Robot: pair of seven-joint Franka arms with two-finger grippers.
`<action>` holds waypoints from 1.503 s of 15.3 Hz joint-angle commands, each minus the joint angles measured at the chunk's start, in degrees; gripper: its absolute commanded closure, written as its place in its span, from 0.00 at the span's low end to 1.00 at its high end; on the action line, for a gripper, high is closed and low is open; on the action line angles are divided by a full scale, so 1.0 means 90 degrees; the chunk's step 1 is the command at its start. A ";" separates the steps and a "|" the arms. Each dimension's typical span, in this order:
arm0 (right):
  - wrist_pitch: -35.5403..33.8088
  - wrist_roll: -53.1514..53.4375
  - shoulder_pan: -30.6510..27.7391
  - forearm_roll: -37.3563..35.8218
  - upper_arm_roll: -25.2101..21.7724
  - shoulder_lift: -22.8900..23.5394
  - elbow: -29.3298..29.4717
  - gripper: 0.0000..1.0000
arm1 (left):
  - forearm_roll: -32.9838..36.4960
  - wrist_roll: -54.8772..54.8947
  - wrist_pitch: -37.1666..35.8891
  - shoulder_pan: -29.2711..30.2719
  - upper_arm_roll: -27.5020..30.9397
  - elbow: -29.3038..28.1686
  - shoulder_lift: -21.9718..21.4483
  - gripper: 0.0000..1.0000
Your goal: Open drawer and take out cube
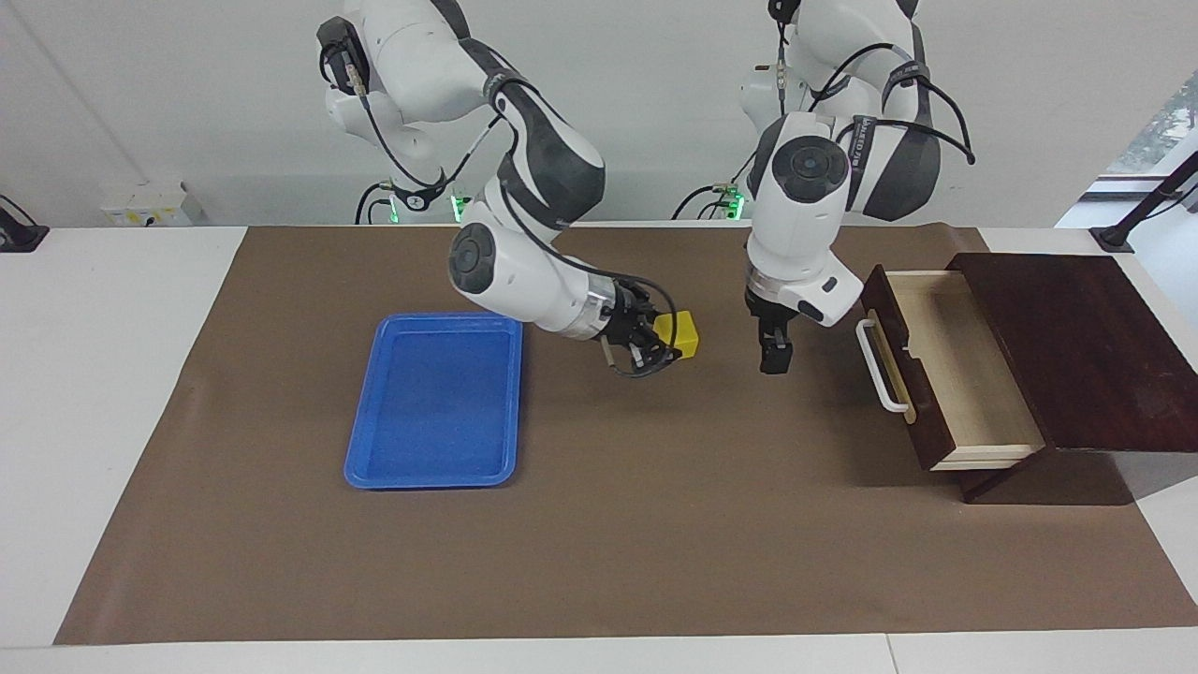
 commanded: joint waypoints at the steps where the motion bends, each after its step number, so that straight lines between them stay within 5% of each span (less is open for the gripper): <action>1: -0.0218 -0.0777 -0.0725 -0.0340 0.0081 -0.0063 -0.0171 1.00 | 0.0786 0.0484 0.0699 0.0306 -0.0047 -0.1100 -0.0602 0.00; 10: 0.0747 -0.2673 -0.1352 -0.0263 -0.0280 -0.0092 -0.1704 1.00 | 0.1776 0.1753 0.1580 0.1691 -0.0047 -0.1474 -0.0691 0.00; 14: 0.1060 -0.2733 -0.1431 0.0069 -0.0271 0.0024 -0.1813 1.00 | 0.1776 0.2378 0.1893 0.2239 -0.0057 -0.1464 -0.0662 0.00; 20: 0.1237 -0.2830 -0.1264 0.0294 -0.0271 0.0181 -0.1969 1.00 | 0.1766 0.2642 0.1893 0.2241 -0.0086 -0.1192 -0.0632 0.00; 23: 0.1392 -0.2958 -0.1274 0.0596 -0.0271 0.0171 -0.2183 1.00 | 0.0979 0.2809 0.1612 0.1802 -0.0145 -0.0820 -0.0788 0.00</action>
